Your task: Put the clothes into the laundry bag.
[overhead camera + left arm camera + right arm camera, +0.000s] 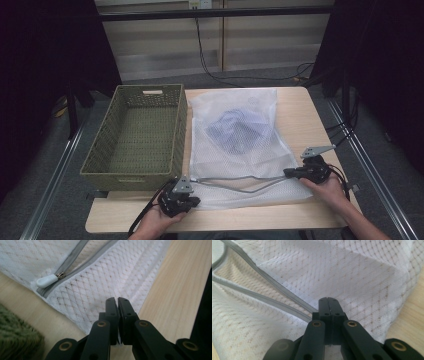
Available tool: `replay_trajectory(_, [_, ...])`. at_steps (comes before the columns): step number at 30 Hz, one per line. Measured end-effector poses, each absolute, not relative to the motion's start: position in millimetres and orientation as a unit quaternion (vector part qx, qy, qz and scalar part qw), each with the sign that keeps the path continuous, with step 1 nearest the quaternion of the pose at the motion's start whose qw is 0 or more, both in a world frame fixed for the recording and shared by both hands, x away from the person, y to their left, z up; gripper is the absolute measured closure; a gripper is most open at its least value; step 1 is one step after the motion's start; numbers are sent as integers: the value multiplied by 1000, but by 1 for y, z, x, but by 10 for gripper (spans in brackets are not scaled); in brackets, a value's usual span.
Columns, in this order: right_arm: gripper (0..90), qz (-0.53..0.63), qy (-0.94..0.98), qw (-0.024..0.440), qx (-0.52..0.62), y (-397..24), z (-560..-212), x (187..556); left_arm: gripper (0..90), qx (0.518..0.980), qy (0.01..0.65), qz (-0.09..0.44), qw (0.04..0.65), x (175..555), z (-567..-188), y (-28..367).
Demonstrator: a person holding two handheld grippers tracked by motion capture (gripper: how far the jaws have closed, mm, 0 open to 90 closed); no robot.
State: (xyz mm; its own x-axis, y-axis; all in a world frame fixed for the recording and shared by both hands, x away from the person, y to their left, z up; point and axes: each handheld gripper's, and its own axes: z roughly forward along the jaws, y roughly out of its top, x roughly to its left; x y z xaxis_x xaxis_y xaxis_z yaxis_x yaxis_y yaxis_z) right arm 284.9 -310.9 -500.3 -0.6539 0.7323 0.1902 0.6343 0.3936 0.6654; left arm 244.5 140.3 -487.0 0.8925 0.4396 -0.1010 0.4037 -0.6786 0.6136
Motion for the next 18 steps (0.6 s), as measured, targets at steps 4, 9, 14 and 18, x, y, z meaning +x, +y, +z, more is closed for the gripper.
replay_trajectory(4, [900,361,830,77,417,-314,-500,283,873,913,236,25,331,239,-487,147])
replay_trajectory(9, [900,353,834,90,414,-313,-499,281,873,920,227,25,319,239,-485,148])
replay_trajectory(14, [900,351,833,92,418,-312,-498,279,872,915,239,17,324,238,-486,150])
replay_trajectory(18, [900,340,836,98,419,-310,-496,276,849,916,241,17,321,235,-485,154])
